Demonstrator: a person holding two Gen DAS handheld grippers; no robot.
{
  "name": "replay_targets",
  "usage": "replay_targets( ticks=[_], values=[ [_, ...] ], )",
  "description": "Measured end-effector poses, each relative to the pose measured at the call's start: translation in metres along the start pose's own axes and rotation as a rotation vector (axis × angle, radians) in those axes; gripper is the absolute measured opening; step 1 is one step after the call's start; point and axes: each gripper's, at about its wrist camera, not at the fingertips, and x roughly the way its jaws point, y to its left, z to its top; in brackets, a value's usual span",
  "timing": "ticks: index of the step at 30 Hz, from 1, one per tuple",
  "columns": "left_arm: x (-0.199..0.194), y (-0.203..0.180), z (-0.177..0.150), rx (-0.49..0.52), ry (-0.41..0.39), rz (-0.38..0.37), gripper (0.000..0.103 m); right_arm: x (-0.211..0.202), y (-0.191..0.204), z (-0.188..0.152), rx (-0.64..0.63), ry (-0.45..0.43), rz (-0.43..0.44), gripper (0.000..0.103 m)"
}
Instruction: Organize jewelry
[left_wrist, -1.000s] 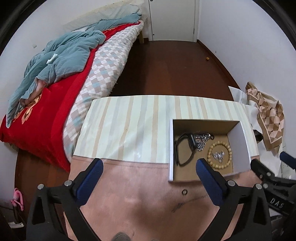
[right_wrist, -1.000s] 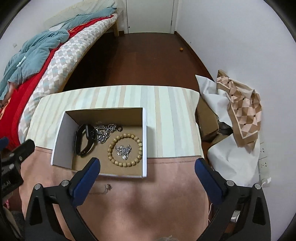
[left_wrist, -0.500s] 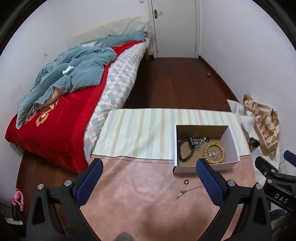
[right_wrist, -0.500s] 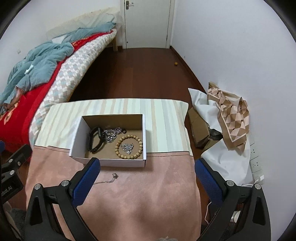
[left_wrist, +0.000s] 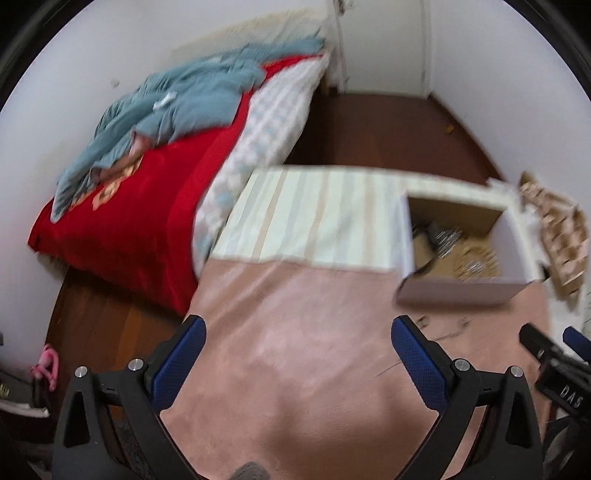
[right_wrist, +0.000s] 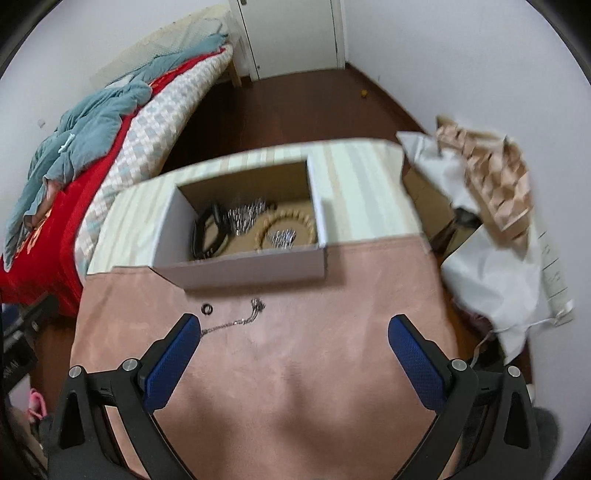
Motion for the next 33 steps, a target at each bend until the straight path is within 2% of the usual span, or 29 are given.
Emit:
replay_targets(
  ticks=[3,5,7,11,13,14,15,16,21,26,33],
  values=[
    [0.026,0.003,-0.011,-0.005,0.049,0.038,0.103,0.039,0.004,-0.009,-0.018,0.025,0.007,0.074],
    [0.04,0.004,-0.016,0.003,0.068,0.075,0.103,0.058,0.009,-0.012,-0.035,0.029,0.008,0.072],
    [0.051,0.007,-0.02,0.006,0.09,0.084,0.103,0.076,0.016,-0.013,-0.059,0.023,0.013,0.064],
    [0.063,0.009,-0.022,0.012,0.113,0.095,0.103,0.098,0.035,-0.013,-0.114,0.022,0.019,0.059],
    [0.066,0.009,-0.021,0.018,0.118,0.098,0.103,0.107,0.04,-0.014,-0.133,0.033,0.013,0.04],
    [0.067,0.008,-0.02,0.024,0.118,0.097,0.103,0.106,0.043,-0.016,-0.153,0.005,-0.013,0.034],
    [0.068,0.008,-0.019,0.029,0.117,0.094,0.103,0.107,0.045,-0.018,-0.164,0.001,-0.028,0.018],
    [0.069,0.007,-0.018,0.033,0.117,0.092,0.103,0.107,0.044,-0.019,-0.167,-0.005,-0.037,0.01],
    [0.071,-0.015,-0.011,0.066,0.11,0.044,0.103,0.093,0.013,-0.021,-0.074,-0.005,-0.035,0.01],
    [0.073,-0.056,-0.011,0.116,0.122,-0.055,0.103,0.063,-0.044,-0.027,0.03,-0.007,-0.066,0.01],
    [0.086,-0.109,-0.017,0.182,0.152,-0.113,0.102,0.052,-0.093,-0.034,0.094,-0.003,-0.121,0.01]
  ],
)
